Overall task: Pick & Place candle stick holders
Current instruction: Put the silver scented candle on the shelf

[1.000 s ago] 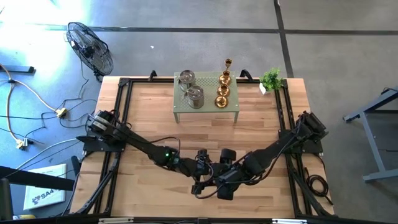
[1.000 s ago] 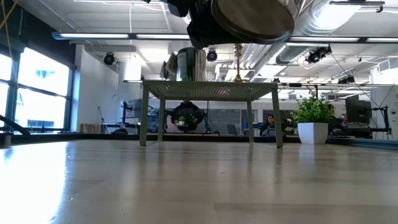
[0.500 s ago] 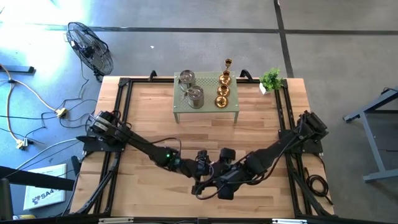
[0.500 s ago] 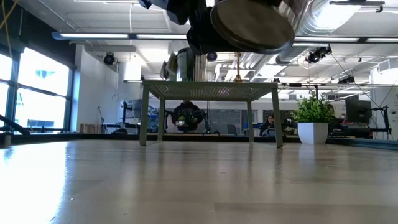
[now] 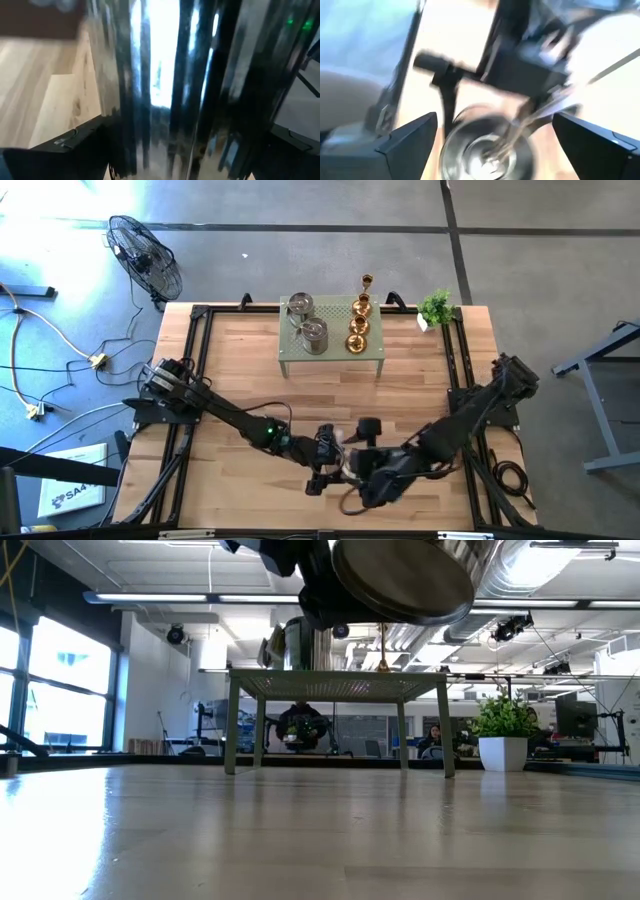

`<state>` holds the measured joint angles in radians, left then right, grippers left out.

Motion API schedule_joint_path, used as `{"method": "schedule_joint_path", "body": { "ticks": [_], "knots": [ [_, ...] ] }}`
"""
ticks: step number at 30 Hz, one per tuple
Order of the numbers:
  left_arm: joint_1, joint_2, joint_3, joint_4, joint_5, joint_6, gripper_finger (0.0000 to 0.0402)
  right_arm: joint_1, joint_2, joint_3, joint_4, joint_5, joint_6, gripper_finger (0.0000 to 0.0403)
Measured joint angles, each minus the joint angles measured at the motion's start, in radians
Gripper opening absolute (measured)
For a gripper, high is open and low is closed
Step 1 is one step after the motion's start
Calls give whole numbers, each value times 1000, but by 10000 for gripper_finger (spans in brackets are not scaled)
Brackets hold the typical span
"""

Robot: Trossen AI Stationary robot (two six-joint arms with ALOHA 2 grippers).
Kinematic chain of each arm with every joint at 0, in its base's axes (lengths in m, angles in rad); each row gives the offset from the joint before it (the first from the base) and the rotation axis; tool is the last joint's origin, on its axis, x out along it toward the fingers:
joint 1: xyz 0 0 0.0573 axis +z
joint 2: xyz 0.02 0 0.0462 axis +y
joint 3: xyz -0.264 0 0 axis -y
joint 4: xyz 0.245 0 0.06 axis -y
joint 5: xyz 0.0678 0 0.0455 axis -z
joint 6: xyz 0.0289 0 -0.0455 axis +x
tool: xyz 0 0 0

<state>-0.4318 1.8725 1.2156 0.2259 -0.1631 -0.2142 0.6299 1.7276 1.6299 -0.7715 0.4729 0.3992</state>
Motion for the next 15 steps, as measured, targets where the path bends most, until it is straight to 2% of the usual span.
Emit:
{"method": "schedule_joint_path", "body": {
  "ticks": [8, 12, 15],
  "knots": [
    [-1, -2, 0, 5, -1, 0, 355, 178, -76, 1, 106, 381, -134, 390],
    [-1, -32, 0, -6, -7, 0, 355, 287, -76, 0, 133, 492, -138, 390],
    [-7, -82, 0, -34, -33, 1, 355, 358, -75, -15, 153, 531, -102, 391]
  ]
}}
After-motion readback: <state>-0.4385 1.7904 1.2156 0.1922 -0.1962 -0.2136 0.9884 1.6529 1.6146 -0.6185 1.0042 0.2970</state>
